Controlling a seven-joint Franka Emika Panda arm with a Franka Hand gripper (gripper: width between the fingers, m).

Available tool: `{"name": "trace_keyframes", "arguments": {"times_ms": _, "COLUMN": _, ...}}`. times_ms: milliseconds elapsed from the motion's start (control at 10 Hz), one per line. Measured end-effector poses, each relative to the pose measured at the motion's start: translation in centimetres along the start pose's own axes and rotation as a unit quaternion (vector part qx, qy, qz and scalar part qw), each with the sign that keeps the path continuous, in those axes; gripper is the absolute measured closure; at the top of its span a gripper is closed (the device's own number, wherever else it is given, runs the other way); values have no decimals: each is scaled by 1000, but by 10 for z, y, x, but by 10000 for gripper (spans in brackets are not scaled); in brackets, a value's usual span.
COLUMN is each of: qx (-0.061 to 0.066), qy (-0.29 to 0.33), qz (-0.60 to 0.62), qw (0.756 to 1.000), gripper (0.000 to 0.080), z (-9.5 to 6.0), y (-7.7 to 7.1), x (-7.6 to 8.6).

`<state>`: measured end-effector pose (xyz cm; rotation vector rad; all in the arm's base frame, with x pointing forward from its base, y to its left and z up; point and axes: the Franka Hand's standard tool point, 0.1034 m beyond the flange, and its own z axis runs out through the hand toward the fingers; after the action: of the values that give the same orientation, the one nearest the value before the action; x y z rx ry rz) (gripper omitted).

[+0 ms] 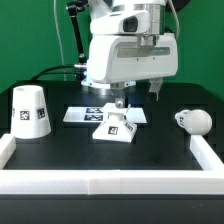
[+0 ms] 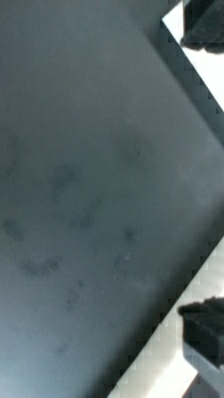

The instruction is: Assemble lamp

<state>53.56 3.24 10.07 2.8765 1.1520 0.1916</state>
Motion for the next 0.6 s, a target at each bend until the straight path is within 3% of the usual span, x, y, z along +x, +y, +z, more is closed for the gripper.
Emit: {"name": "trace_keyframes", "arguments": {"times_ms": 600, "qx": -1, "qy": 0, "qz": 2, "qw": 1000, "gripper": 100, "z": 1, "y": 0, "x": -2}}
